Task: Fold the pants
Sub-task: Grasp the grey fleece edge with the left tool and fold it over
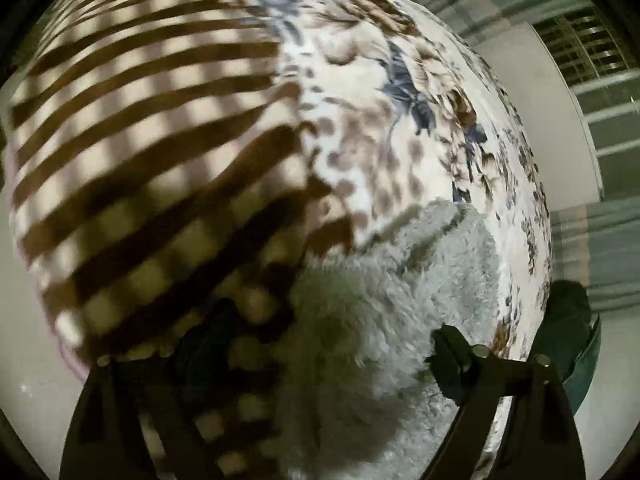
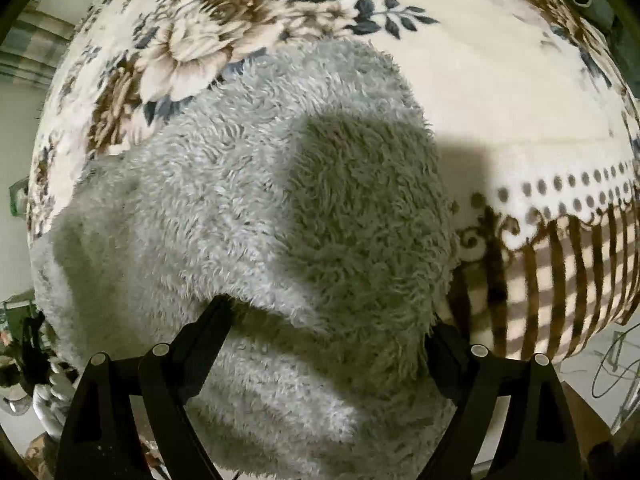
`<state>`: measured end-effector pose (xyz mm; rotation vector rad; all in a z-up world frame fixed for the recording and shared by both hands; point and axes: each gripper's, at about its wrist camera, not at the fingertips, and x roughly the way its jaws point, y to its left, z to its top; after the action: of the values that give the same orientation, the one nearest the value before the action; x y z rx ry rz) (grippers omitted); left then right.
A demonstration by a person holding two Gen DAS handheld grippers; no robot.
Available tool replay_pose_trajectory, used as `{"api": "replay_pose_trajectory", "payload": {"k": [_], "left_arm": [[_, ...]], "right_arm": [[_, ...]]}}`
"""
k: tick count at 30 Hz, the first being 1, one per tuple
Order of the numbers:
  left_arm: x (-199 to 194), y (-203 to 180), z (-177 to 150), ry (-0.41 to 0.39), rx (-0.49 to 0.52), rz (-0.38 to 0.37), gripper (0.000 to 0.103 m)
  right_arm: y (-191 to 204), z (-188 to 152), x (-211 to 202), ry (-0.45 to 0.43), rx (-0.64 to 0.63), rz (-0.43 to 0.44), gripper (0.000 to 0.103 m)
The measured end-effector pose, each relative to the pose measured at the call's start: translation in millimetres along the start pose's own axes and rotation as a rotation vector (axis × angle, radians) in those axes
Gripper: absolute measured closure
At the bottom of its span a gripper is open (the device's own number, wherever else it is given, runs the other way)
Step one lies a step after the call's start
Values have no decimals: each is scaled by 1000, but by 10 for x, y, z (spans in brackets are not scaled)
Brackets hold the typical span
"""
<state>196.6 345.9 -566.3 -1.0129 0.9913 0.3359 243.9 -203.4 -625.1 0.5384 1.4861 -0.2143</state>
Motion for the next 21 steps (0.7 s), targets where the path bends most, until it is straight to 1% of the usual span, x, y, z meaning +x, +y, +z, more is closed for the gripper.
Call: {"api": "replay_pose_trajectory", "payload": {"k": [1, 2, 3, 4, 5, 9, 12, 13, 15, 18, 21], "left_arm": [[29, -23, 17, -5, 26, 2, 56], [28, -47, 24, 1, 57, 8, 67], [-42, -61, -4, -12, 79, 11, 70], [-100, -87, -25, -33, 105, 12, 76], [-175, -116, -52, -52, 127, 13, 78], [-545, -234, -154, -142, 181, 20, 80], [-790, -333, -232, -184, 189, 25, 83], [-853, -367, -262, -194, 197, 24, 88], [-1045, -500, -376, -229, 233, 21, 88], [-1282, -757, -582, -269, 294, 11, 89], [-1529, -1097, -877, -298, 375, -30, 89]], "right_arm": [[11, 2, 1, 0, 0, -8, 12], [23, 0, -5, -2, 2, -13, 12], [35, -2, -13, -5, 4, -15, 12], [39, -8, -29, -12, 7, -16, 12], [39, -16, -52, -19, 7, -20, 12], [1, -61, -226, -74, 18, -45, 12], [1, -100, -435, -149, -5, -59, 12], [17, -110, -489, -167, -20, -60, 12], [28, -117, -567, -182, -41, -27, 12], [53, -106, -596, -174, -64, 38, 12], [40, -105, -620, -162, -80, 80, 12]]}}
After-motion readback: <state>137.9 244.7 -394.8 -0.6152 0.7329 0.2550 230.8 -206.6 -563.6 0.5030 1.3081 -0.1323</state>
